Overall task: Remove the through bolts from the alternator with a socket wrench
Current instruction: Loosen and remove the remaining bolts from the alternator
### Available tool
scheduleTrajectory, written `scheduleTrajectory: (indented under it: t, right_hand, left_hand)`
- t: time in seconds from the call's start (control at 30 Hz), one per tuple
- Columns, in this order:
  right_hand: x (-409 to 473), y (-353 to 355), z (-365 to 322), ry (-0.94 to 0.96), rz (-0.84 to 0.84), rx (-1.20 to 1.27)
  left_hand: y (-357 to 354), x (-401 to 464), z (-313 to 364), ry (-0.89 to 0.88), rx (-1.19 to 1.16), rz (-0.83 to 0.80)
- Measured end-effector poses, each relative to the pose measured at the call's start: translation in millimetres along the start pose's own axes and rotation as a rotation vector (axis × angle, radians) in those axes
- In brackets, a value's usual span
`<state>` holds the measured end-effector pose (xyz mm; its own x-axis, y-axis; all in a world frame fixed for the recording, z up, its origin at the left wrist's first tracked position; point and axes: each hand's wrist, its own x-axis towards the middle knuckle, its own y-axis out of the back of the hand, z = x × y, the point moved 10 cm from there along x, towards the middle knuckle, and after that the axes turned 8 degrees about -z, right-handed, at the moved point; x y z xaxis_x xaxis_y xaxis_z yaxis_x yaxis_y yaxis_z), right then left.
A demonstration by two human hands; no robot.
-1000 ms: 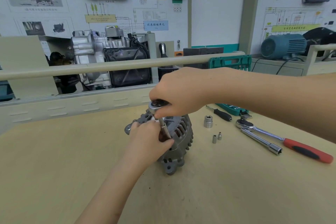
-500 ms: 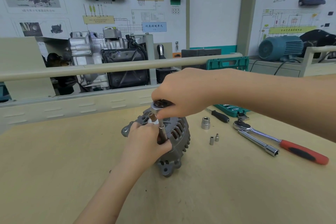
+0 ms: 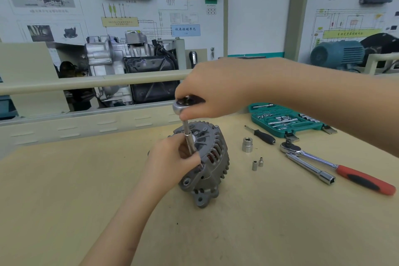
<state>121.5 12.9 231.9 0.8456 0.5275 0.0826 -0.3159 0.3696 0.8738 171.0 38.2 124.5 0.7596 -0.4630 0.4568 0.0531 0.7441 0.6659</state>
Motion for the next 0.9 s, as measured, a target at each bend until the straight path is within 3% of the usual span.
scheduleTrajectory:
  t: [0.2, 0.33, 0.43, 0.53, 0.63, 0.77, 0.9]
  right_hand:
    - [-9.4, 10.6, 15.7, -0.022, 0.087, 0.145]
    - [-32.0, -7.9, 39.2, -0.132, 0.210, 0.509]
    - [-59.8, -59.6, 63.7, -0.270, 0.404, 1.054]
    - [-84.6, -149.8, 78.4, -0.435, 0.640, 1.823]
    - [-89.6, -230.9, 67.7, -0.585, 0.726, 2.413]
    - [-94.4, -285.6, 56.9, -0.814, 0.646, 2.584]
    - [-100.0, -306.5, 57.2, -0.925, 0.601, 2.581]
  left_hand:
    - [29.2, -3.0, -6.0, -0.009, -0.155, 0.164]
    - [40.9, -2.9, -15.7, 0.001, -0.267, 0.223]
    - [36.1, -2.4, -21.1, 0.023, -0.339, 0.219]
    - [33.2, -2.2, -22.4, 0.027, -0.373, 0.243]
    - [38.4, 1.2, -26.9, 0.034, -0.385, 0.268]
    - [53.2, 3.0, -40.8, 0.067, -0.340, 0.306]
    - [69.3, 1.3, -67.4, 0.143, -0.361, 0.321]
